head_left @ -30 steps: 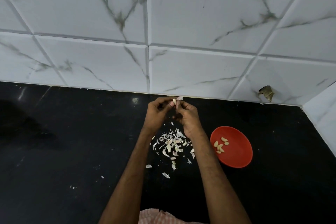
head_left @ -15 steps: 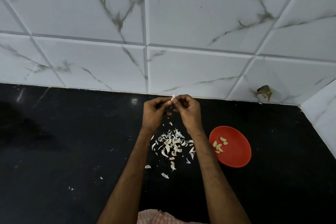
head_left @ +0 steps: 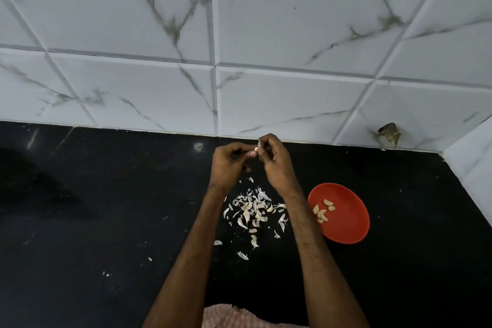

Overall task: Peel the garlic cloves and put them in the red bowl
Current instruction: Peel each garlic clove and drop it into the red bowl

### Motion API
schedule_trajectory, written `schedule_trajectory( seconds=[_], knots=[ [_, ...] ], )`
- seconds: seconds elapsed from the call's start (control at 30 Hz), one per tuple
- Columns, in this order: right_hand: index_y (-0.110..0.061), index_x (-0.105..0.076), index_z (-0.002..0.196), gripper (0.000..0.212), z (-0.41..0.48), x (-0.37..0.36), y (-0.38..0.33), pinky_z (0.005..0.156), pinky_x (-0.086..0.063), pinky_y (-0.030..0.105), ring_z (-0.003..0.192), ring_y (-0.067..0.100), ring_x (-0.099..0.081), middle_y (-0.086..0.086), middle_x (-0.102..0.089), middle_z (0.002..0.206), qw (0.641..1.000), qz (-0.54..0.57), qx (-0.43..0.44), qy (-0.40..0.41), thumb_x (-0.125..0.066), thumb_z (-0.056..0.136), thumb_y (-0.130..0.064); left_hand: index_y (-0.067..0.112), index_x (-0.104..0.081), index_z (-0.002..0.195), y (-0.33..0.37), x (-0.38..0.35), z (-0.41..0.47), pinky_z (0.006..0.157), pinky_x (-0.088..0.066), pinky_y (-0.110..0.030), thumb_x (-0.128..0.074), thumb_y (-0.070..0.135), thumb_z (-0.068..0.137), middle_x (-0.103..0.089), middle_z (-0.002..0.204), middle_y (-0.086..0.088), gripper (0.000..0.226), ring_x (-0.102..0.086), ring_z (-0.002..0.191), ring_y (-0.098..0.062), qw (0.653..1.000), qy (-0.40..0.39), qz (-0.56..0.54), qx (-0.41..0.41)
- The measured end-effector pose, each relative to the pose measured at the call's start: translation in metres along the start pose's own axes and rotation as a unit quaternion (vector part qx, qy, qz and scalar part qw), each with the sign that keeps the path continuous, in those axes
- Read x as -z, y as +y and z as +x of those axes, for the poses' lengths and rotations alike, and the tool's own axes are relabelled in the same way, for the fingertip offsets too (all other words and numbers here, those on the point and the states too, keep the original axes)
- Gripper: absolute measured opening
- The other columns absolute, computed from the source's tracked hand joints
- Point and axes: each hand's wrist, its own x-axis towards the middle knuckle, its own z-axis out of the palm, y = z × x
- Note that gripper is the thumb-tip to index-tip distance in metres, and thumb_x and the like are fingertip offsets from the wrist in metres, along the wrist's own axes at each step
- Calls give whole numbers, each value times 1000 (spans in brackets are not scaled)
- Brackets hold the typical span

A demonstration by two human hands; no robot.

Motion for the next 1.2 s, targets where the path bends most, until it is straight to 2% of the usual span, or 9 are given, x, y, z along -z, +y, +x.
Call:
schedule_trajectory(
  seconds=[0.17, 0.27, 0.37, 0.47, 0.57, 0.73, 0.83, 1.0, 1.2],
  knots=[
    [-12, -55, 97, 7, 0, -3, -1, 76, -44, 22, 81, 3, -52, -4, -56, 88, 1000, 21, 6, 12, -55, 102, -7, 3, -72, 99, 1, -6, -4, 56, -61, -27, -67, -3, 92, -75, 86, -2, 11, -71, 79, -15, 996, 12, -83, 45],
    [-4, -55, 99, 5, -2, -5, -3, 76, -48, 20, 83, 5, -55, 3, -59, 92, 998, 54, 15, 16, -54, 103, -7, 5, -71, 110, 2, -7, -5, 57, -61, -31, -65, 4, 94, -71, 90, -10, 17, -65, 82, -21, 983, 31, -156, 89],
    [-9, -54, 98, 4, -2, -7, -5, 73, -49, 21, 88, 12, -58, 7, -60, 96, 997, 81, 16, 5, -55, 103, -9, 8, -68, 122, 2, -9, -6, 61, -61, -33, -62, 8, 97, -69, 99, -13, 25, -66, 85, -17, 975, 26, -195, 102],
    [-14, -57, 96, 6, -4, -5, -8, 66, -49, 18, 82, 6, -62, 0, -64, 92, 996, 88, 5, 17, -59, 101, -10, 11, -71, 117, 4, -9, -7, 63, -61, -34, -62, 15, 97, -72, 95, -7, 22, -67, 84, -17, 969, 37, -212, 124],
    [-15, -59, 96, 10, -4, 0, -7, 58, -51, 24, 75, 6, -60, -5, -64, 91, 994, 95, 5, 55, -64, 97, -7, 14, -72, 110, 5, -7, -5, 63, -60, -34, -68, 24, 88, -72, 94, -2, 24, -64, 78, -12, 960, 56, -233, 144],
    [-9, -62, 110, 19, -4, 6, -6, 64, -61, 34, 87, 14, -69, 0, -71, 96, 996, 41, 8, 76, -67, 93, 0, 16, -68, 111, 7, -3, -3, 61, -60, -32, -64, 16, 93, -76, 100, 2, 19, -66, 78, -11, 941, 72, -286, 164],
    [-14, -72, 102, 21, -3, 4, -7, 71, -61, 39, 80, 9, -67, -5, -73, 92, 998, -14, 8, 65, -59, 98, 1, 20, -67, 121, 8, -1, -2, 67, -61, -32, -65, 22, 89, -76, 108, -1, 32, -70, 84, -12, 935, 60, -308, 165],
    [-12, -72, 96, 3, -1, -3, -9, 73, -58, 30, 75, 4, -67, -8, -72, 86, 994, -74, 35, 67, -69, 95, -12, 18, -71, 101, 10, 0, -2, 66, -60, -29, -70, 27, 82, -75, 94, 0, 21, -70, 83, -12, 929, 82, -309, 185],
    [-7, -71, 96, 9, -3, -13, -12, 77, -56, 23, 81, 7, -67, -1, -71, 87, 988, -120, 88, 52, -75, 90, -11, 18, -69, 88, 10, -1, -3, 66, -54, -27, -71, 23, 85, -70, 85, -1, 7, -67, 77, -13, 935, 84, -298, 176]
  ],
)
